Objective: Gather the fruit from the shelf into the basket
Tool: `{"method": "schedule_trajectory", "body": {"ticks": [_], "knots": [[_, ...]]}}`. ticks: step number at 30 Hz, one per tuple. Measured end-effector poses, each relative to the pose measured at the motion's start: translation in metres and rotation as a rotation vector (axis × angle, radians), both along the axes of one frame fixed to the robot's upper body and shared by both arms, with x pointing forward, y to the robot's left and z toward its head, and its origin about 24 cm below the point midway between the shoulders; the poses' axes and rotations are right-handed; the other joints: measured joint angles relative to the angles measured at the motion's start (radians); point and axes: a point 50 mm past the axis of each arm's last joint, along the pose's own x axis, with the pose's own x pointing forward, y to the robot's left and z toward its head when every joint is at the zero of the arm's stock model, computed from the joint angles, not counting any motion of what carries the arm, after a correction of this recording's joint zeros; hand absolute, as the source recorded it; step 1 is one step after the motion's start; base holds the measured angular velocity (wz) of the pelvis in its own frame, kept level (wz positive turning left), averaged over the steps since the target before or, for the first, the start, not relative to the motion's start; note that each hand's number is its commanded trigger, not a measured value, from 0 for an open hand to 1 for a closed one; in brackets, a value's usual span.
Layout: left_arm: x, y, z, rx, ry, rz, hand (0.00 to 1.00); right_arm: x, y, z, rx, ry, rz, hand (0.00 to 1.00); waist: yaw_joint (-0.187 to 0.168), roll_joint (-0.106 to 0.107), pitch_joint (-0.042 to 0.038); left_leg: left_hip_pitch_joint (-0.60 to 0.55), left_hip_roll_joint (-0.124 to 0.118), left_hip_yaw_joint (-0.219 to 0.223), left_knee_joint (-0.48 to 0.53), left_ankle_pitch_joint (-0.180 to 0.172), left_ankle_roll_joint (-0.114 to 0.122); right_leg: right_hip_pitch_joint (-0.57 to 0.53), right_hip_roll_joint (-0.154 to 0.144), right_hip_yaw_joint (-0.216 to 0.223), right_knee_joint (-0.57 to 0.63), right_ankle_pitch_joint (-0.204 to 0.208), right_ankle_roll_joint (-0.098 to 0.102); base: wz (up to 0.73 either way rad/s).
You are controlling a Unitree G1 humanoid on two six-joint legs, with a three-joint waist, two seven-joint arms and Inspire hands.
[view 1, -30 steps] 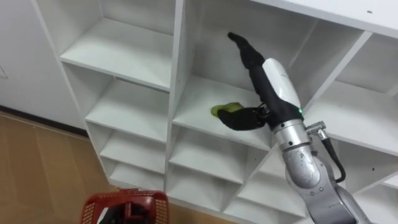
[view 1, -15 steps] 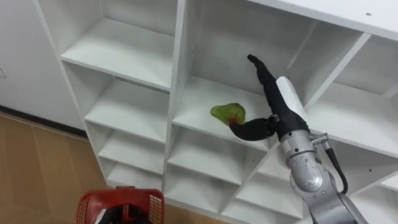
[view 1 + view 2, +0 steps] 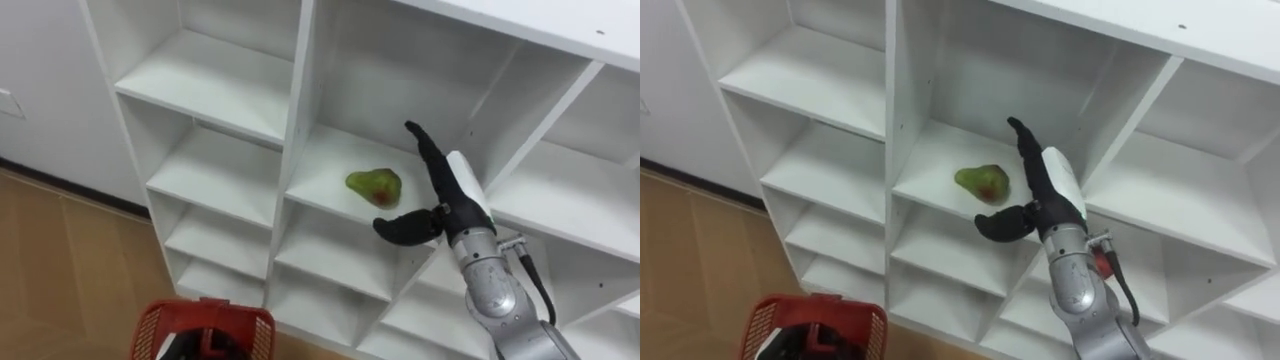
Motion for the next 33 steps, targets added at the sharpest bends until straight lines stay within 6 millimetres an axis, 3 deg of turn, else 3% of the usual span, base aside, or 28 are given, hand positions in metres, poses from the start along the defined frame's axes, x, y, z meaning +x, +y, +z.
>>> {"method": "schedule_trajectory", "body": {"ticks": [9,18,22,33], "knots": [[0.005,-0.002,0.003,0.000,-0.011,-0.039,1.00,0.009,0.002,-0.008,0.055,0.053,-0.063,0.00,0.016,-0.003,0.0062,-0.027,0.000,-0.022,0.020,-0.001,-0.001,-0.009,-0.002,-0.023,0.000,0.000,0.000,0.07],[0.002,-0.005,0.000,-0.023,0.027,-0.049,1.00,0.018,0.008,0.002,0.053,-0.001,-0.083,0.00,0.022,-0.008,0.0063,-0.033,-0.008,-0.035,0.024,-0.001,-0.001,-0.006,-0.003,-0.035,-0.001,0.000,0.000,0.06],[0.002,-0.008,0.000,-0.017,0.034,-0.064,1.00,0.016,0.015,-0.003,0.074,0.011,-0.099,0.00,0.022,-0.012,0.0060,-0.034,-0.009,-0.039,0.025,-0.001,-0.001,-0.005,-0.002,-0.031,-0.001,0.000,0.000,0.01],[-0.001,-0.011,-0.002,0.007,0.075,-0.139,1.00,0.014,0.009,-0.011,0.056,0.025,-0.158,0.00,0.021,-0.022,0.0041,-0.046,-0.015,-0.062,0.032,0.000,0.000,-0.007,-0.006,-0.057,-0.001,-0.001,0.001,0.05]]}}
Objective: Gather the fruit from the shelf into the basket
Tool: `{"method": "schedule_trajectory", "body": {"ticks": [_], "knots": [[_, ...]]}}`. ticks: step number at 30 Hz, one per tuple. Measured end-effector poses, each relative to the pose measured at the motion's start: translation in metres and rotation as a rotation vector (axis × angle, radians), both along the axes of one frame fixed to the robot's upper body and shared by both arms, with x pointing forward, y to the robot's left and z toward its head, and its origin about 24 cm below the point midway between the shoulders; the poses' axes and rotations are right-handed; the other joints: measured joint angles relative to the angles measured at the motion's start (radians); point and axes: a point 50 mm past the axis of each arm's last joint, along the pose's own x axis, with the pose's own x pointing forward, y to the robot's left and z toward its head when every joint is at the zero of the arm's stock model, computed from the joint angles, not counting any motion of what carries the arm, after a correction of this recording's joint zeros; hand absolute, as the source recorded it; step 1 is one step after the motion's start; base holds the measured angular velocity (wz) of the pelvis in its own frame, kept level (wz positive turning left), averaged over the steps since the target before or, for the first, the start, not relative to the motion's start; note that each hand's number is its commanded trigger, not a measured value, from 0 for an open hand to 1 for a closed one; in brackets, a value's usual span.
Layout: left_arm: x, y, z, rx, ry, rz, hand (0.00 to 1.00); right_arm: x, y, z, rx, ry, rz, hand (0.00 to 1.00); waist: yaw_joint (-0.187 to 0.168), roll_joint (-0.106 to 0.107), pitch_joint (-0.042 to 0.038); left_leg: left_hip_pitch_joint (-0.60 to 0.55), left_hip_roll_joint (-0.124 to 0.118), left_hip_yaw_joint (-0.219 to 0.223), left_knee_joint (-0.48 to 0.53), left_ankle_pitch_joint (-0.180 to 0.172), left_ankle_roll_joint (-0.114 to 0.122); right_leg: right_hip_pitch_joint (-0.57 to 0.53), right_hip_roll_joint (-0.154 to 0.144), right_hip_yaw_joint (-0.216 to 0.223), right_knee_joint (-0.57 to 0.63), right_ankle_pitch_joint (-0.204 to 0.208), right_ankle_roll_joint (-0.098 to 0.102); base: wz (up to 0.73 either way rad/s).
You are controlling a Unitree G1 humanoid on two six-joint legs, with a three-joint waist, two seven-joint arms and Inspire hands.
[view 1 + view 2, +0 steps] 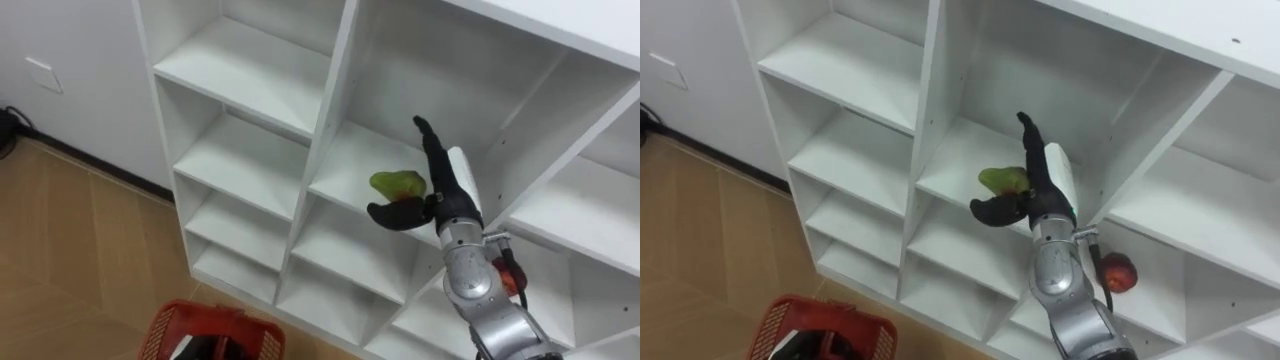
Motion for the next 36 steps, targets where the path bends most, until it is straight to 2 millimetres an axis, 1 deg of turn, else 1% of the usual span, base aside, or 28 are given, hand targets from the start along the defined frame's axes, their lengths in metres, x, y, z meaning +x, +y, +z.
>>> {"method": "schedule_trajectory", "body": {"ticks": [5,13,20,21,23,26,36], "knots": [[-0.001,0.000,0.000,0.000,0.009,0.001,1.00,-0.003,-0.005,-0.008,-0.001,0.030,-0.040,0.00,-0.001,-0.002,-0.0011,-0.003,-0.001,-0.006,-0.001,0.000,0.000,0.000,-0.003,-0.023,0.000,0.000,0.001,0.04],[0.000,0.000,0.000,0.000,0.006,-0.001,1.00,-0.005,-0.009,-0.016,-0.004,0.058,-0.078,0.00,-0.001,-0.002,-0.0007,-0.021,-0.003,-0.019,0.004,0.000,0.000,-0.010,-0.003,-0.031,0.000,-0.001,0.001,0.07],[0.005,-0.001,0.002,0.005,-0.010,-0.024,1.00,0.006,-0.013,-0.017,0.041,0.081,-0.128,0.00,-0.002,0.000,0.0019,-0.079,-0.002,-0.020,0.035,0.000,0.000,-0.050,-0.003,-0.032,0.001,-0.001,0.001,0.02],[0.008,-0.002,0.003,0.003,-0.016,-0.026,1.00,0.009,-0.013,-0.016,0.052,0.080,-0.139,0.00,-0.002,0.000,0.0021,-0.090,-0.002,-0.020,0.037,0.000,0.000,-0.059,-0.004,-0.034,0.003,-0.001,0.001,0.04],[0.012,-0.002,0.004,-0.002,-0.025,-0.031,1.00,0.014,-0.015,-0.015,0.053,0.081,-0.147,0.00,-0.003,0.003,0.0052,-0.104,-0.002,-0.022,0.049,0.000,0.000,-0.067,-0.004,-0.040,0.003,-0.001,0.001,0.05],[0.015,-0.001,0.006,0.000,-0.034,-0.035,1.00,0.020,-0.017,-0.011,0.045,0.071,-0.152,0.00,-0.003,0.004,0.0058,-0.117,-0.002,-0.022,0.053,0.000,0.000,-0.079,-0.005,-0.040,0.005,0.000,0.001,0.01],[0.017,-0.003,0.006,-0.008,-0.039,-0.037,1.00,0.023,-0.020,-0.008,0.060,0.074,-0.142,0.00,-0.002,0.004,0.0054,-0.125,-0.003,-0.020,0.051,0.000,-0.001,-0.092,-0.003,-0.039,0.008,0.001,-0.001,0.00]]}}
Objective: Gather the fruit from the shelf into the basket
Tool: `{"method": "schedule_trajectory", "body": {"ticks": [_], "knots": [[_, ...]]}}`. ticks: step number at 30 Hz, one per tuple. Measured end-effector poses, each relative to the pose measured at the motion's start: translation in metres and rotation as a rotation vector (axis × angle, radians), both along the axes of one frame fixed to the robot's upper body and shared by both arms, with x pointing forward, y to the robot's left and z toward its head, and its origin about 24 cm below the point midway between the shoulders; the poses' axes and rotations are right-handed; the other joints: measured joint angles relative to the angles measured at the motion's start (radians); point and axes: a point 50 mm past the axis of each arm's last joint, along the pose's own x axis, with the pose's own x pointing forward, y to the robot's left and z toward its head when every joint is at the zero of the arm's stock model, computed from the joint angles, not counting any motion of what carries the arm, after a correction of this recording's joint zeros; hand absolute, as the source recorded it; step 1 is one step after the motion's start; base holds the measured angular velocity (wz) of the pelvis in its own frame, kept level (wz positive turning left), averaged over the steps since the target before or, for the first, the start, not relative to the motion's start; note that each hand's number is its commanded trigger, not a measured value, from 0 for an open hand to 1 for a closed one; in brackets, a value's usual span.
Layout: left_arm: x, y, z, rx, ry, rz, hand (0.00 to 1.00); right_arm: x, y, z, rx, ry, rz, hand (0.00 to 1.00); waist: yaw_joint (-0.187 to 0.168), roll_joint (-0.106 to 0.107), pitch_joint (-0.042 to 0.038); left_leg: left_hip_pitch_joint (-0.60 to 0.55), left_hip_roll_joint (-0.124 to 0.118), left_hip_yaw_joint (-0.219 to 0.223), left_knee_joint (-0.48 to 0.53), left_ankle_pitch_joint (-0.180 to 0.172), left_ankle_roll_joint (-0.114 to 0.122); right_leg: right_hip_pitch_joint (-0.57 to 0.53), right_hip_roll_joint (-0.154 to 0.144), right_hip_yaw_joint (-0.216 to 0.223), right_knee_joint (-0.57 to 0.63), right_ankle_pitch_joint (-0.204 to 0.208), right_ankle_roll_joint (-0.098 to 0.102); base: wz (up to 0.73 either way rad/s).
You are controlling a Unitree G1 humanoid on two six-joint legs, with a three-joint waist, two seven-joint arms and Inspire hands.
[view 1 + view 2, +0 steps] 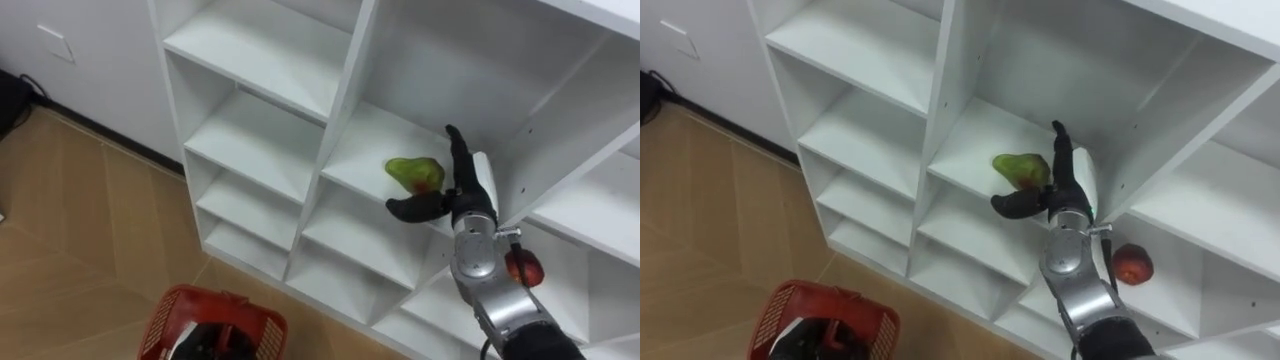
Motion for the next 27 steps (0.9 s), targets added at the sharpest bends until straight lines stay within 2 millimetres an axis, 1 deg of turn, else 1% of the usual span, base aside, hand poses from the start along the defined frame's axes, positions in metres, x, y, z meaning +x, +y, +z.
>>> {"method": "schedule_trajectory", "body": {"ticks": [9,16,19,20,21,22,23,24,25,26,27], "knots": [[0.000,-0.002,0.000,-0.005,0.000,0.000,1.00,0.004,0.000,0.002,0.023,0.012,0.005,0.00,-0.002,0.000,-0.0001,0.000,0.000,-0.001,-0.001,0.000,0.000,-0.001,0.000,-0.002,0.000,0.000,0.000,0.00],[0.000,-0.001,0.000,-0.001,0.002,-0.001,1.00,0.005,-0.005,-0.002,0.076,0.056,0.004,0.00,-0.008,-0.001,-0.0008,-0.001,-0.002,-0.001,-0.002,0.000,0.000,0.000,-0.001,-0.010,0.000,0.000,0.000,0.00],[0.000,-0.001,0.000,-0.002,0.002,-0.002,1.00,0.008,-0.010,-0.003,0.067,0.077,0.022,0.00,-0.008,-0.002,-0.0010,-0.002,-0.002,0.000,-0.001,0.000,0.000,-0.001,-0.001,-0.010,0.002,0.000,0.000,0.00],[0.000,-0.001,0.000,-0.001,0.002,-0.002,1.00,0.008,-0.010,-0.003,0.068,0.082,0.027,0.13,-0.007,-0.003,-0.0008,-0.001,-0.002,0.000,-0.001,0.000,0.000,-0.001,-0.001,-0.010,0.005,0.000,0.000,0.00],[0.000,0.000,0.000,0.000,0.003,-0.002,1.00,0.009,-0.010,-0.003,0.068,0.086,0.030,0.45,-0.007,-0.005,-0.0007,-0.001,-0.001,0.000,-0.001,0.000,0.000,-0.002,-0.002,-0.010,0.007,0.000,0.000,0.00],[0.000,0.000,0.000,0.000,0.003,-0.002,1.00,0.009,-0.010,-0.003,0.069,0.089,0.035,0.60,-0.006,-0.006,-0.0005,-0.001,-0.001,0.000,-0.001,0.001,0.000,-0.002,-0.002,-0.010,0.007,0.000,0.000,0.00],[-0.001,0.000,0.000,0.000,0.004,-0.002,1.00,0.009,-0.011,-0.003,0.069,0.090,0.038,0.71,-0.006,-0.007,-0.0003,-0.001,-0.002,0.000,-0.001,0.001,0.000,-0.002,-0.002,-0.010,0.007,0.000,0.000,0.00],[-0.001,-0.001,-0.001,0.002,0.008,-0.007,1.00,0.009,-0.011,-0.003,0.068,0.090,0.041,0.73,-0.005,-0.009,-0.0004,-0.001,-0.002,0.000,-0.001,0.001,0.000,-0.003,-0.002,-0.010,0.008,0.000,0.000,0.00],[-0.002,-0.001,-0.001,0.003,0.011,-0.011,1.00,0.009,-0.012,-0.003,0.066,0.091,0.042,0.78,-0.004,-0.009,-0.0006,-0.001,-0.002,0.000,-0.001,0.001,0.000,-0.003,-0.002,-0.010,0.008,0.000,0.000,0.00],[-0.002,-0.001,-0.002,0.004,0.015,-0.018,1.00,0.009,-0.013,-0.002,0.060,0.090,0.038,0.92,-0.003,-0.011,-0.0014,-0.002,-0.002,0.000,-0.001,0.001,0.000,-0.004,-0.002,-0.010,0.008,0.000,0.000,0.00],[-0.003,-0.002,-0.002,0.003,0.016,-0.019,1.00,0.012,-0.018,-0.001,0.058,0.086,0.016,1.00,-0.003,-0.012,-0.0014,-0.002,-0.002,0.000,-0.001,0.001,0.000,-0.005,-0.002,-0.009,0.008,0.000,0.000,0.00]]}}
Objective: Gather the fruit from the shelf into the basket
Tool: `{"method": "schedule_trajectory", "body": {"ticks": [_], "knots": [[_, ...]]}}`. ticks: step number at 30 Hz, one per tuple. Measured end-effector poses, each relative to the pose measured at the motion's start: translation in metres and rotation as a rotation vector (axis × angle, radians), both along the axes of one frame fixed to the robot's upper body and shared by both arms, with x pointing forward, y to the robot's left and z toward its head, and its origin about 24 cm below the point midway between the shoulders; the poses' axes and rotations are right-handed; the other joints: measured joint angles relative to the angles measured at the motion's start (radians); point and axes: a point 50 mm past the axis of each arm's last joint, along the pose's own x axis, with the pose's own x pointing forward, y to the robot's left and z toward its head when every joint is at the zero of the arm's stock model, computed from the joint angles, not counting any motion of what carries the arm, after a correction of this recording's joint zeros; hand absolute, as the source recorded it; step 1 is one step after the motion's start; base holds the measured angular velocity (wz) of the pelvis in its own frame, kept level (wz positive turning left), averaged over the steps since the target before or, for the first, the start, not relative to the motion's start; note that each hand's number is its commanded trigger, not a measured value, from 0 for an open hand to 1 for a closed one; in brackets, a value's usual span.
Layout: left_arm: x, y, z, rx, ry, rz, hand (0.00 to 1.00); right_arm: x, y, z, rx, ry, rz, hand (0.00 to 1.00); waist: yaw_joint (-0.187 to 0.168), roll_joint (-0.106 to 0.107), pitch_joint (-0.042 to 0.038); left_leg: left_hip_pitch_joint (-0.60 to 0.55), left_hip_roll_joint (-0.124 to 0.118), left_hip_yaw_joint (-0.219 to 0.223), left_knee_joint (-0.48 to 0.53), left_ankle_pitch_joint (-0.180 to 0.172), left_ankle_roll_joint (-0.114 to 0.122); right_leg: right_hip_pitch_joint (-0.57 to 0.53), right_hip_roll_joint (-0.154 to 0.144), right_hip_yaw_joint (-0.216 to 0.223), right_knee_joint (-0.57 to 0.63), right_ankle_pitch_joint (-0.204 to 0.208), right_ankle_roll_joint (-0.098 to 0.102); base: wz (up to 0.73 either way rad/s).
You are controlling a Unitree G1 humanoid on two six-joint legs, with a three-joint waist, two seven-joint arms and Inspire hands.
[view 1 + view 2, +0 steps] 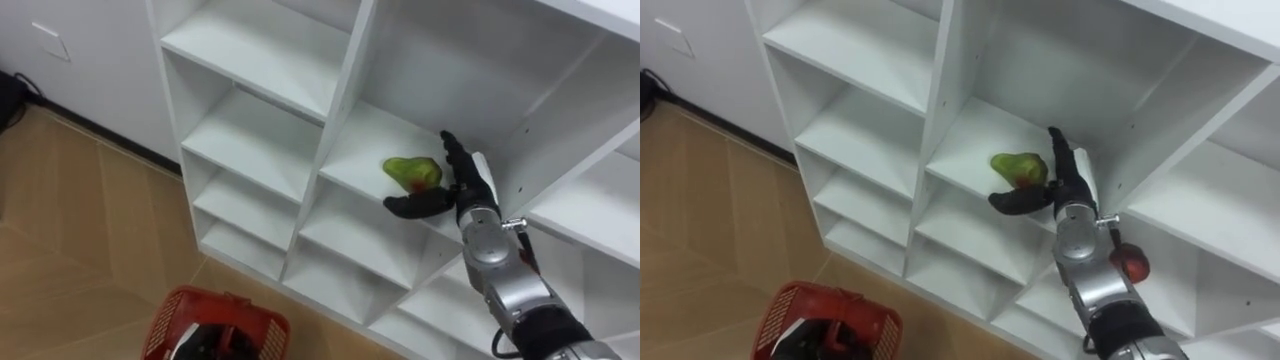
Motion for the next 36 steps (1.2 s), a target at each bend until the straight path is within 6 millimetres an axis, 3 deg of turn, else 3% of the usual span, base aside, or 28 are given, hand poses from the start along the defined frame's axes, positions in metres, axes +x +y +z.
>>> {"method": "schedule_trajectory", "body": {"ticks": [8,29,36], "knots": [[0.000,0.000,0.000,0.002,0.003,-0.008,1.00,0.012,-0.009,0.010,-0.022,-0.012,-0.019,1.00,0.004,-0.001,-0.0009,-0.011,0.001,0.000,-0.004,0.000,0.000,-0.014,0.001,0.000,0.001,0.000,0.000,0.00],[0.005,0.001,0.001,0.011,-0.003,-0.026,1.00,0.013,-0.010,0.013,-0.013,-0.030,-0.018,1.00,0.003,-0.001,-0.0009,-0.027,0.002,0.001,-0.004,0.000,0.000,-0.030,0.001,-0.003,0.002,0.000,0.000,0.00],[0.006,-0.001,0.000,0.018,0.006,-0.055,1.00,0.014,-0.009,0.015,-0.016,-0.050,-0.025,1.00,0.000,0.006,0.0042,-0.026,0.003,0.001,-0.002,0.001,0.000,-0.033,0.000,-0.002,0.002,0.000,0.000,0.00]]}}
